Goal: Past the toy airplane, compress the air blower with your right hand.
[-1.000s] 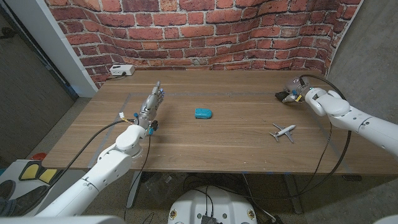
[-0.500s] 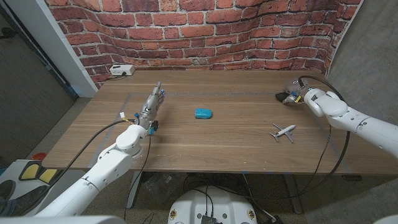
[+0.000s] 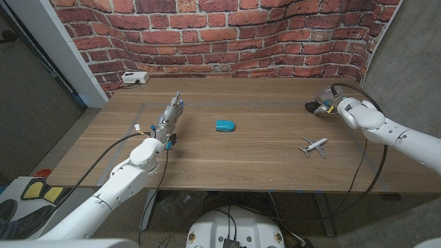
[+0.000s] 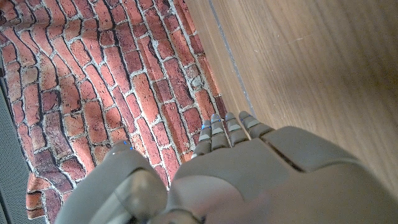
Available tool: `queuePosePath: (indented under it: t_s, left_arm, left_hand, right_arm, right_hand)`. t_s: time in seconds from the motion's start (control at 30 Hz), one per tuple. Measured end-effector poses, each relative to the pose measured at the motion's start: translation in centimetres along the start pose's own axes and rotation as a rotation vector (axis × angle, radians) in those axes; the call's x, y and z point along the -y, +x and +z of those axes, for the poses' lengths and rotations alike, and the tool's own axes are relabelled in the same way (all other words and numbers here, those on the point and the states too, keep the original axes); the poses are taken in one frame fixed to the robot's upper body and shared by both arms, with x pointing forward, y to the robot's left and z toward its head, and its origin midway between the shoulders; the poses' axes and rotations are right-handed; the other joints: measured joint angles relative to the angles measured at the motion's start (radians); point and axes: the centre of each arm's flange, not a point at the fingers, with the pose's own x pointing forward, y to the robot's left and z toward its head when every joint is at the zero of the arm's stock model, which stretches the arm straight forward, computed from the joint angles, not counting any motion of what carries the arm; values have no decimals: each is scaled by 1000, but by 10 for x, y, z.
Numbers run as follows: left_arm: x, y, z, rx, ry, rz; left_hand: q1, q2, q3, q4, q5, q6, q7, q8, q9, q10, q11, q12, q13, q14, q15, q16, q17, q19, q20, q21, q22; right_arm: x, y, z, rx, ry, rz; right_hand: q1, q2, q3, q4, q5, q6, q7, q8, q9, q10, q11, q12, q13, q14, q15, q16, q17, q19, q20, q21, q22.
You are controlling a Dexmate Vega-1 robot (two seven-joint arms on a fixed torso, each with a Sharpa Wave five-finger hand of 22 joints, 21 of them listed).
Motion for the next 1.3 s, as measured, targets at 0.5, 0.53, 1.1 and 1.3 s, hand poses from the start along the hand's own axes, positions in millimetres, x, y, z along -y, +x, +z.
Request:
queuePosePath:
  t_s: [0.5,0.53,1.1,1.3]
  left_arm:
    - [-2,2,-2,-1,-5,3]
    - [-2,2,-2,-1,-6,2]
    - [-1,10,-4,-4,-11,-15]
    - [-1,13,-3,-3,-11,-24]
  left_hand:
    - [-10,10,-3,3,-4,0,0,0,0,0,0,0,0,0,0,0,0,0,0,0,0]
    - [-10,10,-3,3,-4,0,0,0,0,0,0,0,0,0,0,0,0,0,0,0,0]
    - [11,12,-10,1,-4,0,0,0,0,0,0,0,0,0,0,0,0,0,0,0,0]
    - [0,23,-10,1,-4,0,0,0,0,0,0,0,0,0,0,0,0,0,0,0,0]
  right_arm:
    - [2,-3,-4,-26,-9,20]
    - [2,-3,-4,-26,-9,19]
    - [26,-16,-12,-79,93,-36]
    - [36,-22,-18,-107,171,-97]
  right_hand:
    - [-64,-27,-40,7,23,-217,74,0,5,-187,61,-4,5,-146,18,-4,0,-82,15,-48,-5]
    - [-69,-26,-41,8,23,-226,77,0,5,-193,63,-4,5,-151,17,-4,0,-85,16,-49,-5]
    - [-148,-24,-70,38,37,-295,110,3,9,-256,93,7,9,-236,64,-8,0,-156,30,-92,-4]
    - [-202,-12,-89,62,37,-295,110,12,9,-247,102,16,9,-236,64,-3,0,-159,34,-92,-4]
